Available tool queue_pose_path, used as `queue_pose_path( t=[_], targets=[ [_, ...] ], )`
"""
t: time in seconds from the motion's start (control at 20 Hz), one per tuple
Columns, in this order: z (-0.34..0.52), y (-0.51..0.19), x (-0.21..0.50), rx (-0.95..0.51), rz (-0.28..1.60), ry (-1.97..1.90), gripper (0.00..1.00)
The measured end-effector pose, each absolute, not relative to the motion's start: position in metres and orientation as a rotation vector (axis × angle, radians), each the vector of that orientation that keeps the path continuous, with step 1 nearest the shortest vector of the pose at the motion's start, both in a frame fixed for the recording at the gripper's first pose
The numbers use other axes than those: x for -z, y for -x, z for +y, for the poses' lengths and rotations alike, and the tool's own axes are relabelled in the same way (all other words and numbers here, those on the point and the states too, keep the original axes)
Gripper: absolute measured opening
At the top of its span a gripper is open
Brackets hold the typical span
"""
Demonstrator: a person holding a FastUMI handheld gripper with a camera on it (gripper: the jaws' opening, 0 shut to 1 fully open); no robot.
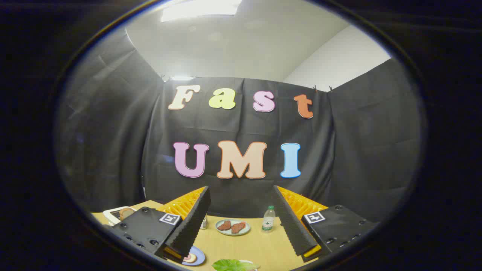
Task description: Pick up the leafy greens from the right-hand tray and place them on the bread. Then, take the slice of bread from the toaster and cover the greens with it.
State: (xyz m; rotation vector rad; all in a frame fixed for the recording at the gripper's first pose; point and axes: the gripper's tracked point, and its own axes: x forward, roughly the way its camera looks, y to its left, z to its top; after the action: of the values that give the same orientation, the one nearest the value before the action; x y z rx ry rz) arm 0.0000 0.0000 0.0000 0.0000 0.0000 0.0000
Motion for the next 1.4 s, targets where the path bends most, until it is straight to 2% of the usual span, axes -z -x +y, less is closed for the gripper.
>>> queue_pose_path(
  t=[1.05,1.4],
  targets=[
    [-0.032,-0.011,0.022,0.011,0.046,-0.027,1.00],
    [-0.023,-0.017,0.043,-0.120,0.079,0.006,1.00]
  ],
)
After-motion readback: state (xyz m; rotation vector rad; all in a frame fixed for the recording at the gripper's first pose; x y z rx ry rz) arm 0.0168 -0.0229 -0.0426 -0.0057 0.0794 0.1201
